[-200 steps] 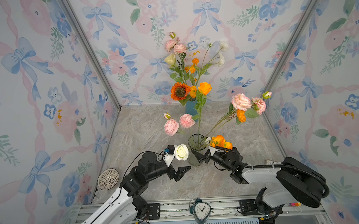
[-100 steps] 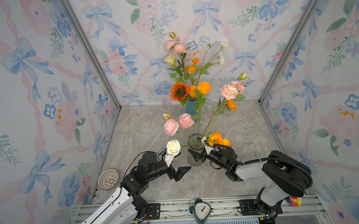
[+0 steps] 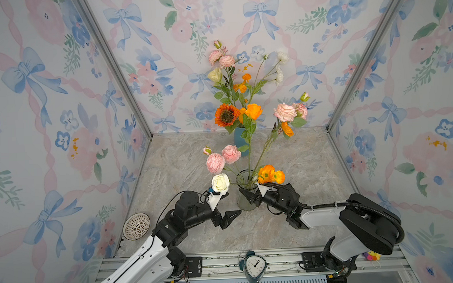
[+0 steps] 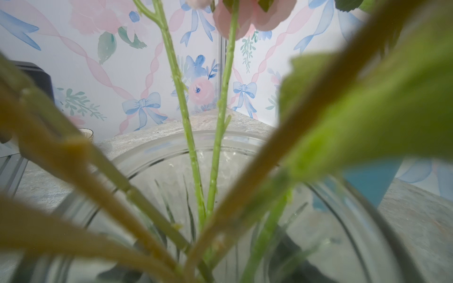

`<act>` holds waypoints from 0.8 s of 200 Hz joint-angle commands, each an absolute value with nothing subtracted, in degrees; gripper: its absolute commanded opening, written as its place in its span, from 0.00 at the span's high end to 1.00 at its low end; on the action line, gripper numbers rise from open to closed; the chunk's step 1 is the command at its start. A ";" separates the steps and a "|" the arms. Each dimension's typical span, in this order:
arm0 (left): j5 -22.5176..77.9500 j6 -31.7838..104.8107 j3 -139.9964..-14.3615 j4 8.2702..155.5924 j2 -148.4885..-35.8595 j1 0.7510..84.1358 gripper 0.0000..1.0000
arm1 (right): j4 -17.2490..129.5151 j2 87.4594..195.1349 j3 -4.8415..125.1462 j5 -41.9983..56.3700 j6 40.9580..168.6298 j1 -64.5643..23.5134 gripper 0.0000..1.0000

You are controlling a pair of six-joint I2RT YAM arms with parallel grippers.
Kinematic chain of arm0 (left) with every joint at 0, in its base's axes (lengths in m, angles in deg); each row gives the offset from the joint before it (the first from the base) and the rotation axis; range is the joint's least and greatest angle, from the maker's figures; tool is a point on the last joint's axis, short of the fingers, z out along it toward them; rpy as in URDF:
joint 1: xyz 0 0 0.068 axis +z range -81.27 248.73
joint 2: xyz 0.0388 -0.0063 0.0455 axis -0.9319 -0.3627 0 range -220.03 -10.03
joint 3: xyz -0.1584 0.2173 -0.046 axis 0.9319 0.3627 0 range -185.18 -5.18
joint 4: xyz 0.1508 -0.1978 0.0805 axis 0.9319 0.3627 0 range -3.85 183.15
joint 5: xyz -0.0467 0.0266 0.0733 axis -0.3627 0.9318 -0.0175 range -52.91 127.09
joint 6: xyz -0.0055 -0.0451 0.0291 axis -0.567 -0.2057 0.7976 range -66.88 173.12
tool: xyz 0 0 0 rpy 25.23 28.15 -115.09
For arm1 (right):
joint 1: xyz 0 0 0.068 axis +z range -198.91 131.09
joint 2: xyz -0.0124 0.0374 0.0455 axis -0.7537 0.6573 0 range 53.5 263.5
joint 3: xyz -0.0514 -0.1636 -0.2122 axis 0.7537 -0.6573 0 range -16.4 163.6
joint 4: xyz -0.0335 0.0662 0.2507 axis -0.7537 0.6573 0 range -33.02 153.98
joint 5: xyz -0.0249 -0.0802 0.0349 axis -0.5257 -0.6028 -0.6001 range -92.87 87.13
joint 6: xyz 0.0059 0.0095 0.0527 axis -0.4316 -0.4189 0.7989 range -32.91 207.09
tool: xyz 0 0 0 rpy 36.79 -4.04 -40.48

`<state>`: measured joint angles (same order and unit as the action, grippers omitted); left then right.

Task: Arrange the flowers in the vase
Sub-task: 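Slide the held glass vase farther from the robot with the right gripper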

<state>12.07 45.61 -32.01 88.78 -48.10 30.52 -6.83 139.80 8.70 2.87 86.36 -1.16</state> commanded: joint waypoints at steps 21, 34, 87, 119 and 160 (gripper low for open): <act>10.72 46.66 -31.55 87.63 -48.52 30.80 0.02 | -9.56 131.28 8.74 2.06 83.99 -0.39 0.58; 10.64 46.61 -31.55 87.47 -48.56 30.84 0.02 | -7.28 128.58 8.54 1.88 83.41 -0.38 0.59; 10.11 46.14 -31.07 85.89 -47.91 30.85 0.02 | 1.98 113.68 4.31 -0.23 82.53 -0.39 0.64; 9.91 46.30 -31.02 85.76 -47.24 30.83 0.02 | 18.77 102.04 5.91 -0.27 81.41 -0.56 0.67; 6.12 47.15 -32.65 82.34 -48.18 30.76 0.02 | 32.00 91.31 7.00 -5.05 80.73 -3.01 0.76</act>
